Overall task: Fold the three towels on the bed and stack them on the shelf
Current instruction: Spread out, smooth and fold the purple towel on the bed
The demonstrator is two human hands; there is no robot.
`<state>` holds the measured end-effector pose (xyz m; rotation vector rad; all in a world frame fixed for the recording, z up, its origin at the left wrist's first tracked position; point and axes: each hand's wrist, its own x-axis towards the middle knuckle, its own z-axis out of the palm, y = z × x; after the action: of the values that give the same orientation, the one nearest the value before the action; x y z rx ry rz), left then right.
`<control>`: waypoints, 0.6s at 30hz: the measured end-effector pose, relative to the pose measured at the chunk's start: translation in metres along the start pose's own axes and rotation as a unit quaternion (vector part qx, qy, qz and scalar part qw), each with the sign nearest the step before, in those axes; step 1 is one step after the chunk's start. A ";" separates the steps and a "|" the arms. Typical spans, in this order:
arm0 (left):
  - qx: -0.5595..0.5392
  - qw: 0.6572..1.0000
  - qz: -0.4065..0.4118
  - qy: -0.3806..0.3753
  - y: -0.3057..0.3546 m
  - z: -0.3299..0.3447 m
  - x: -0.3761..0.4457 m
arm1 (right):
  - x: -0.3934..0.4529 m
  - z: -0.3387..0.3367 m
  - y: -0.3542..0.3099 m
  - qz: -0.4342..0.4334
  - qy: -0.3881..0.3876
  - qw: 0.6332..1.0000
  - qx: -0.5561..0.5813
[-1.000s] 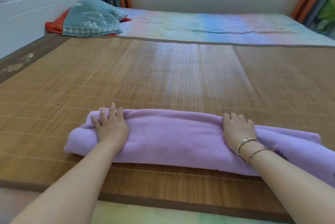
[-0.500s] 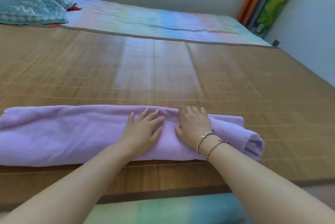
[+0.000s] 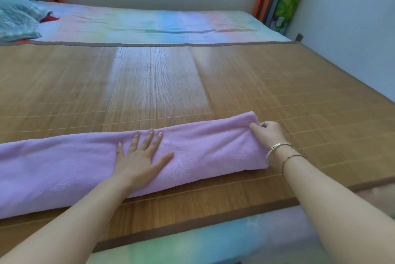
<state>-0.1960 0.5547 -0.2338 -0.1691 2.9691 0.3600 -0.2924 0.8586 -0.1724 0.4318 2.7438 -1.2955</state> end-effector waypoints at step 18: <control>-0.005 0.999 0.010 -0.031 0.103 0.002 0.004 | -0.037 -0.007 0.030 0.197 -0.202 0.948 0.145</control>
<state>-0.2125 0.6541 -0.2131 -0.1266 2.9098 0.3766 -0.2478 0.8736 -0.1829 0.6182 2.0149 -1.4781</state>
